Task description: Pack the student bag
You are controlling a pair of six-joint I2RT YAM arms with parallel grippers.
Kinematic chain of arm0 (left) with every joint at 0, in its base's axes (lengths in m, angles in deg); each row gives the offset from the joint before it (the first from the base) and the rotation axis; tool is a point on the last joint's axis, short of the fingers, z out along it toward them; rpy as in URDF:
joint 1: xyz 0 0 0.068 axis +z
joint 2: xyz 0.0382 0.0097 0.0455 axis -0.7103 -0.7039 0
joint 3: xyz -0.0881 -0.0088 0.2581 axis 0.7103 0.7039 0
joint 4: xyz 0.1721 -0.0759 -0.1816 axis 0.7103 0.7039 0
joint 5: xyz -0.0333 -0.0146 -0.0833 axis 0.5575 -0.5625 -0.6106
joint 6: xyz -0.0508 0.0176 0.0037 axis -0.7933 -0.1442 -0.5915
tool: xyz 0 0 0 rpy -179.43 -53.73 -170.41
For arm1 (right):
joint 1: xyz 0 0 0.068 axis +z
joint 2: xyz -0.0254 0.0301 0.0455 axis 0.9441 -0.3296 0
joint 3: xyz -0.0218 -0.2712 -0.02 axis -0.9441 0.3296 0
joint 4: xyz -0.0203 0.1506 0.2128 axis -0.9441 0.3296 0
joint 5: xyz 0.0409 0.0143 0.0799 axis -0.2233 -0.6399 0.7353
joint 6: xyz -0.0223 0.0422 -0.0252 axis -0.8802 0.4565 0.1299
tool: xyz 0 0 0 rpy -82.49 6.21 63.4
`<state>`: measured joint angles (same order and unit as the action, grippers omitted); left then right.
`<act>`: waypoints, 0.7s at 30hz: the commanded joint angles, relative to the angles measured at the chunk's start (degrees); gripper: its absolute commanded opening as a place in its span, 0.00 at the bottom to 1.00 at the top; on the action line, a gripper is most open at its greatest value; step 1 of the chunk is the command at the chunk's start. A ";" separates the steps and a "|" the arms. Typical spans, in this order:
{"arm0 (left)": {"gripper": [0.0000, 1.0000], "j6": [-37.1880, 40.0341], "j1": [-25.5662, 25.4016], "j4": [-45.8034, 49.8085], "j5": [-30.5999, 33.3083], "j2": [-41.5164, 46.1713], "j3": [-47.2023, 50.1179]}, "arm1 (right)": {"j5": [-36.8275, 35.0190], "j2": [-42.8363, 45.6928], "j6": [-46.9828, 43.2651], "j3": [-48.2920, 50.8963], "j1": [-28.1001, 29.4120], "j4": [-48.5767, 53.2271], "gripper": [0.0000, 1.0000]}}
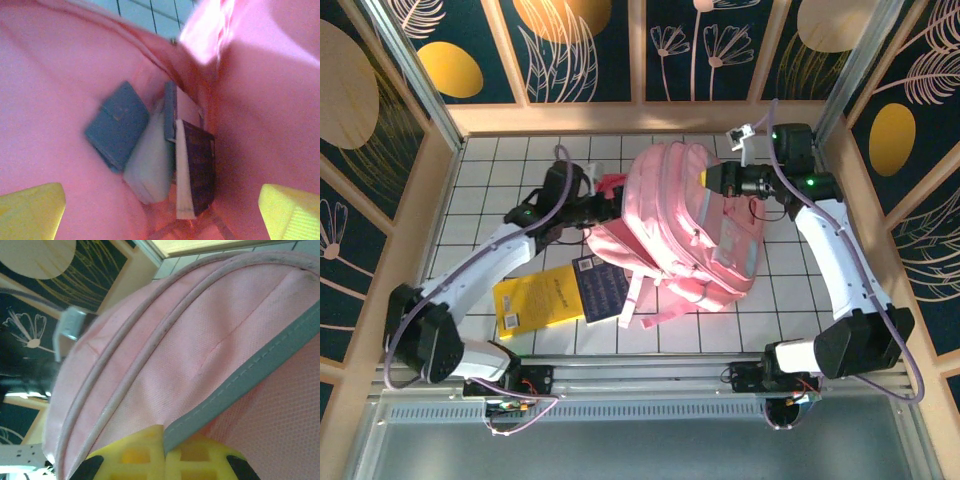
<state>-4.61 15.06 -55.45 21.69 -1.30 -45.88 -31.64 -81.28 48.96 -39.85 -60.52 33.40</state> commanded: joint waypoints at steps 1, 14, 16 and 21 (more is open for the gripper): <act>0.99 2.63 0.44 2.71 2.83 4.07 -0.23 | -4.96 3.03 -1.08 0.43 -0.58 -3.54 0.00; 0.99 5.38 0.88 11.55 15.56 8.32 -2.80 | -58.90 -2.17 -9.58 -9.17 11.45 8.16 0.00; 0.99 5.16 0.99 12.02 16.50 9.12 -2.53 | -65.66 -4.09 -11.74 -11.75 14.03 9.36 0.00; 0.99 4.70 1.02 13.53 17.70 9.48 -2.72 | -74.52 -9.05 -13.57 -19.43 18.30 12.83 0.00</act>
<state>-0.90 15.91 -44.57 36.66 7.79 -46.97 -88.99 -89.63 40.04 -54.10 -43.97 45.96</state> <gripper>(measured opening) 0.985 0.054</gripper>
